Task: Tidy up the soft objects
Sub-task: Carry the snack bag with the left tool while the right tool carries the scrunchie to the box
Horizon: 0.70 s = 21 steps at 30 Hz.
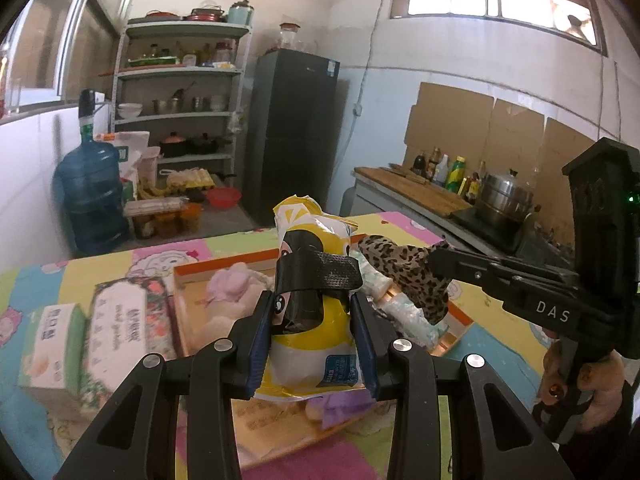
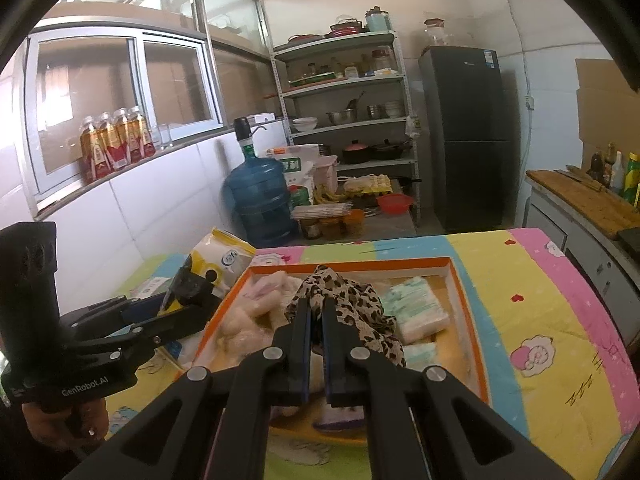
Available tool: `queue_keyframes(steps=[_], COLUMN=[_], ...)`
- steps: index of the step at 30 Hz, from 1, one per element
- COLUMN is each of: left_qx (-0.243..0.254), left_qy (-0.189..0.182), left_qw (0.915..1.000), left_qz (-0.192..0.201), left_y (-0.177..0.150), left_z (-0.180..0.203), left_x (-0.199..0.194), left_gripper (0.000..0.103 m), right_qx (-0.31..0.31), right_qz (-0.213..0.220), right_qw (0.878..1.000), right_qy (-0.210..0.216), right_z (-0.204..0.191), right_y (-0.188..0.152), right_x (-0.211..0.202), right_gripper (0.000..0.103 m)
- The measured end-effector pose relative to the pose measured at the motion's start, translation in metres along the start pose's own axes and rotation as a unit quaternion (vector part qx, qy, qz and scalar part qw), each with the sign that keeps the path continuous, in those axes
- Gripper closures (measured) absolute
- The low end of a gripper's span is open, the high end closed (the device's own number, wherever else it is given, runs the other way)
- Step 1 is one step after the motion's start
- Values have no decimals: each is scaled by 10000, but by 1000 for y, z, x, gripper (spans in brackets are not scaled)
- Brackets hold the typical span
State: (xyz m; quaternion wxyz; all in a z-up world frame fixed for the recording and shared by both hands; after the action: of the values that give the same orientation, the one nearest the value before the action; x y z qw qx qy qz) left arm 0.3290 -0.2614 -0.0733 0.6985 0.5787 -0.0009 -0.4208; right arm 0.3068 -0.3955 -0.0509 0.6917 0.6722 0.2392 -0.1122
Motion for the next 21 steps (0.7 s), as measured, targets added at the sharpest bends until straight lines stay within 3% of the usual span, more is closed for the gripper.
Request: queue_keyframes(steps=[10, 21], left_qx=[-3, -130], left_qy=[24, 132], left_qw=[9997, 9983], left_qz=[-228, -552], left_y=[6, 2], left_z=[9, 2], left_x=[48, 93], left_gripper=[64, 64], right_qx=[55, 64], right_qz=[-26, -102], right_qw=[9999, 9999], right_qy=[-105, -120], right_z=[33, 44], right_y=[-1, -5], right_x=[20, 51], right_gripper=[98, 98])
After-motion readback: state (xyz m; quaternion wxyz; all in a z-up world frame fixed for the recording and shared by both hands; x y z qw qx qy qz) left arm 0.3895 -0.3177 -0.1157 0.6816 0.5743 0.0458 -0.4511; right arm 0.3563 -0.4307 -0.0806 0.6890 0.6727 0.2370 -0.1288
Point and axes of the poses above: each gripper's, at about its wrist camera, not at the fingertips, and x roughly the way its jaws point, z to its right, y to its top, the point moved 9 cm from there along x, roughly the way its jaws point, and after that the axes turned 11 degrees about -x, right-handed, at the moved point
